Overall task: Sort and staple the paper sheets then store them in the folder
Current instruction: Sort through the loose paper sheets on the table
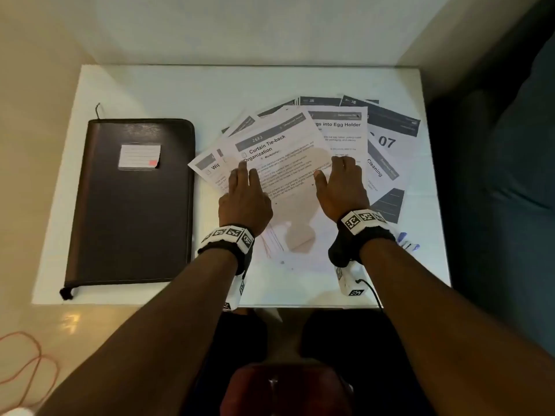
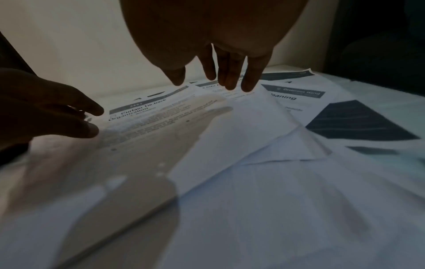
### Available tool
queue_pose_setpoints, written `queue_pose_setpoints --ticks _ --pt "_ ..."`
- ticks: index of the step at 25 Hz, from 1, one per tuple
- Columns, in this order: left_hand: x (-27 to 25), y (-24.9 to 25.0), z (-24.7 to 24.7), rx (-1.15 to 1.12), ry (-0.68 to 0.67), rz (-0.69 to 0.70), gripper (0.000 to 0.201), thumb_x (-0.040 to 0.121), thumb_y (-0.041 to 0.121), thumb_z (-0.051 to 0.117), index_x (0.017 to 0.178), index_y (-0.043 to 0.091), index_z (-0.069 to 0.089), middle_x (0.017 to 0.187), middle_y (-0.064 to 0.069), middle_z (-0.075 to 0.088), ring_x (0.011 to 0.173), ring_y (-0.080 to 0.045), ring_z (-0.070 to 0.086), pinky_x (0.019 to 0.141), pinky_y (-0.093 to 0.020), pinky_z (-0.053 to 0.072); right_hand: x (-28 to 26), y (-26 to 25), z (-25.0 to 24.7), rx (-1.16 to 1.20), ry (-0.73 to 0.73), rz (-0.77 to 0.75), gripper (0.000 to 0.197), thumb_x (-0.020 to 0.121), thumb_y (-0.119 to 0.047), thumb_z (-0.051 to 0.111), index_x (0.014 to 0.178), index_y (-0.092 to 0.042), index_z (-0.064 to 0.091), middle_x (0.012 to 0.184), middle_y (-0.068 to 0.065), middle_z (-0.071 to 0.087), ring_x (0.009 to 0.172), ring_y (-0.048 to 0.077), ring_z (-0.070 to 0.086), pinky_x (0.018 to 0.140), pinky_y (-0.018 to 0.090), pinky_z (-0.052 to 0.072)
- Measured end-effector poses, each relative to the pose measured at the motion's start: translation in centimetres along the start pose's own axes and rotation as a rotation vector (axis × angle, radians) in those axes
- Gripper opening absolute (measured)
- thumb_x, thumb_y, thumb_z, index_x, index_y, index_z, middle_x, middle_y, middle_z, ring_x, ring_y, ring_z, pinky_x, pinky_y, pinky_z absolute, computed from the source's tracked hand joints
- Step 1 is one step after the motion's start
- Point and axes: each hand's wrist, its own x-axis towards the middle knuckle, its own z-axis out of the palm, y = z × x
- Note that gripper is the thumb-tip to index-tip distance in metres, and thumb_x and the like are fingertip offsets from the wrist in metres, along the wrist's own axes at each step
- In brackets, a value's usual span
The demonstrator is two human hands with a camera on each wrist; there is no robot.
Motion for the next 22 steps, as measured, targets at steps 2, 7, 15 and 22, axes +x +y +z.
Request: queue_pose_setpoints --ticks 2,7,15,22 --pt "0.6 -0.5 1.4 -0.003 0.041 -0.017 0.059 0.1 0.032 0.053 0.152 0.013 0.033 0.167 -0.009 0.021 0.153 -0.03 0.023 0.103 -0.058 0.048 0.9 0.9 1.2 -0.048 0.05 0.031 0.054 0.103 -0.042 0.048 0.146 -0.01 0.039 0.149 0.012 0.039 0.134 0.03 0.039 0.096 0.053 0.051" --pt "1.4 -1.8 4.7 0.013 0.109 0.001 0.057 0.103 0.037 0.045 0.153 0.011 0.035 0.167 -0.01 0.022 0.154 -0.03 0.022 0.104 -0.059 0.046 2.0 2.7 3.6 -0.115 0.134 0.056 0.056 0.1 -0.045 0.052 0.144 -0.013 0.04 0.144 0.01 0.042 0.133 0.029 0.04 0.094 0.056 0.048" --pt "-1.7 -2.9 4.0 0.038 0.077 0.084 0.062 0.107 0.042 0.038 0.161 0.018 0.021 0.172 -0.003 0.003 0.158 -0.025 0.003 0.111 -0.062 0.039 -1.3 2.4 3.1 -0.087 0.228 0.082 0.035 0.1 -0.021 0.053 0.132 -0.01 0.048 0.13 0.012 0.054 0.124 0.033 0.051 0.094 0.054 0.044" --pt "-11.5 -2.6 0.0 0.045 0.164 0.156 0.062 0.106 0.04 0.042 0.16 0.017 0.023 0.172 -0.006 0.004 0.157 -0.028 0.004 0.106 -0.065 0.041 -11.1 1.0 -0.2 -0.01 0.213 -0.034 0.028 0.104 -0.023 0.047 0.125 -0.007 0.055 0.131 0.018 0.049 0.114 0.041 0.058 0.093 0.045 0.047"
